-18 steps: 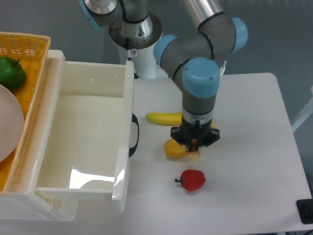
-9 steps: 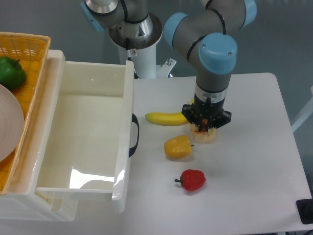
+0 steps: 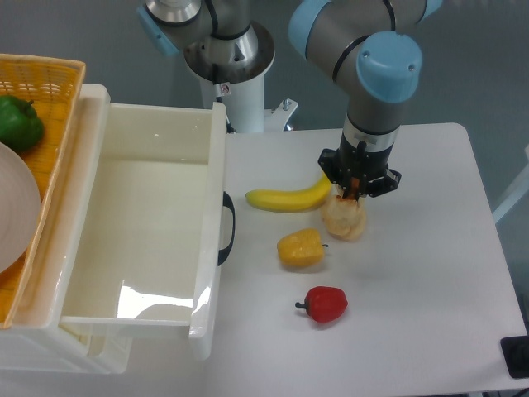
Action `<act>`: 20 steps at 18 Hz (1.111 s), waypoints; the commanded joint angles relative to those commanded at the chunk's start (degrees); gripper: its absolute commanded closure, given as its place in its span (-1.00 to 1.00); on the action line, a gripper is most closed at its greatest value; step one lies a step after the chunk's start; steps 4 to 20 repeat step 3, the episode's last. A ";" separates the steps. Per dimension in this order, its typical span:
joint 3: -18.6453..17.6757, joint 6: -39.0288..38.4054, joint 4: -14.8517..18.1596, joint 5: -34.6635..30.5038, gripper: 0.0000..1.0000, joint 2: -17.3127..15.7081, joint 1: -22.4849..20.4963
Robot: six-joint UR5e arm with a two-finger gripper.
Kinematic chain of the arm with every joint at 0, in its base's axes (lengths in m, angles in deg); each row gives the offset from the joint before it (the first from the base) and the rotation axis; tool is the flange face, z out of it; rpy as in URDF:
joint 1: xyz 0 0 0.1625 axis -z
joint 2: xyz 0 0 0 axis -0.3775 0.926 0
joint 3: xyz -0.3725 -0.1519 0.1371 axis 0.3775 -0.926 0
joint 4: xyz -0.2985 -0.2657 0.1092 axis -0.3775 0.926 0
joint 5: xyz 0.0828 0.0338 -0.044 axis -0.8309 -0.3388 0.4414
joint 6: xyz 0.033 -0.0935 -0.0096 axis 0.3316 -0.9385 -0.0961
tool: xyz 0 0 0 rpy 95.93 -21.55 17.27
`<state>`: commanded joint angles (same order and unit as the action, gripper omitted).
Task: Pick up the square bread
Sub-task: 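Lift the held square bread up and carry it toward the round bun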
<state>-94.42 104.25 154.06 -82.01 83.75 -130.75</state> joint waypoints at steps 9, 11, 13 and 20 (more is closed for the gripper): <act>-0.62 0.44 0.00 0.09 0.76 -0.53 -0.70; -0.62 0.44 0.00 0.09 0.76 -0.53 -0.70; -0.62 0.44 0.00 0.09 0.76 -0.53 -0.70; -0.62 0.44 0.00 0.09 0.76 -0.53 -0.70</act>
